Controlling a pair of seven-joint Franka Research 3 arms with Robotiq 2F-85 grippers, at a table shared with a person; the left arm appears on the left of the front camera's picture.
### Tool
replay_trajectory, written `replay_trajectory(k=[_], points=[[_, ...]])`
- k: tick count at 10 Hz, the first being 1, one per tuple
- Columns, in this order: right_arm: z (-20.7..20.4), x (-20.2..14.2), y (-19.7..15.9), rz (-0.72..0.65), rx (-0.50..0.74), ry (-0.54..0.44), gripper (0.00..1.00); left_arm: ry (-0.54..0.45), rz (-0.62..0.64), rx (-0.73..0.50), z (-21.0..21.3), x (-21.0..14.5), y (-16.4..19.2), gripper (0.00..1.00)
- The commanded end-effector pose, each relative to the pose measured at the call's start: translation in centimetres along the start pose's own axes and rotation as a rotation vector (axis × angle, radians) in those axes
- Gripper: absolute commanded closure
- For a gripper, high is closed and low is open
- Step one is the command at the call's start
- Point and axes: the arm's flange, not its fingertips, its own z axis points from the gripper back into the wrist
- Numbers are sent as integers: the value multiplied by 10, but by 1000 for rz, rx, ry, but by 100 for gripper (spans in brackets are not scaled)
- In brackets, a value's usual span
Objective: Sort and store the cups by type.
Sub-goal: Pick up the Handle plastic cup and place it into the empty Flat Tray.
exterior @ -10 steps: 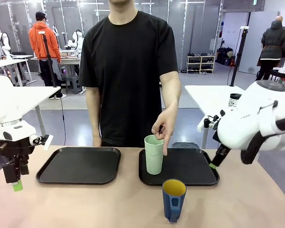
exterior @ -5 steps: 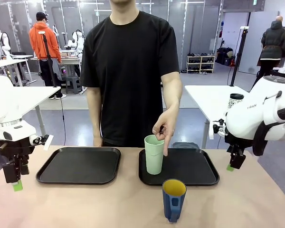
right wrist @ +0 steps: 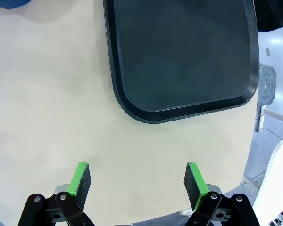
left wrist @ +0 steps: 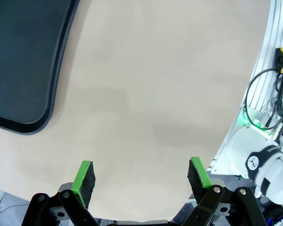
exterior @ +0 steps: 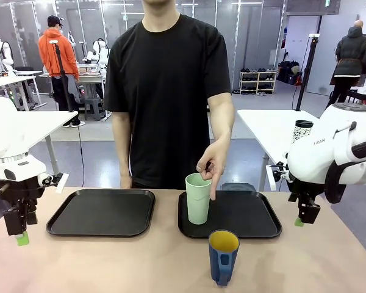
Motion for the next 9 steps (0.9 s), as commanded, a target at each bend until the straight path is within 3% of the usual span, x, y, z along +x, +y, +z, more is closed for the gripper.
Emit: replay_trajectory(k=[1,3,4,6,9], points=[[1,-2,-1,-12,-2,-4,0,4,11,0,4,1,0,0],[0,0,0,-1,-1,1,0,4,11,0,4,1,0,0],[-11,5,4,103,89,-102,0,4,11,0,4,1,0,0],[-28,9,28,131,109,-151,0,4,11,0,4,1,0,0],[-39,19,73,125,121,-330,0,4,11,0,4,1,0,0]])
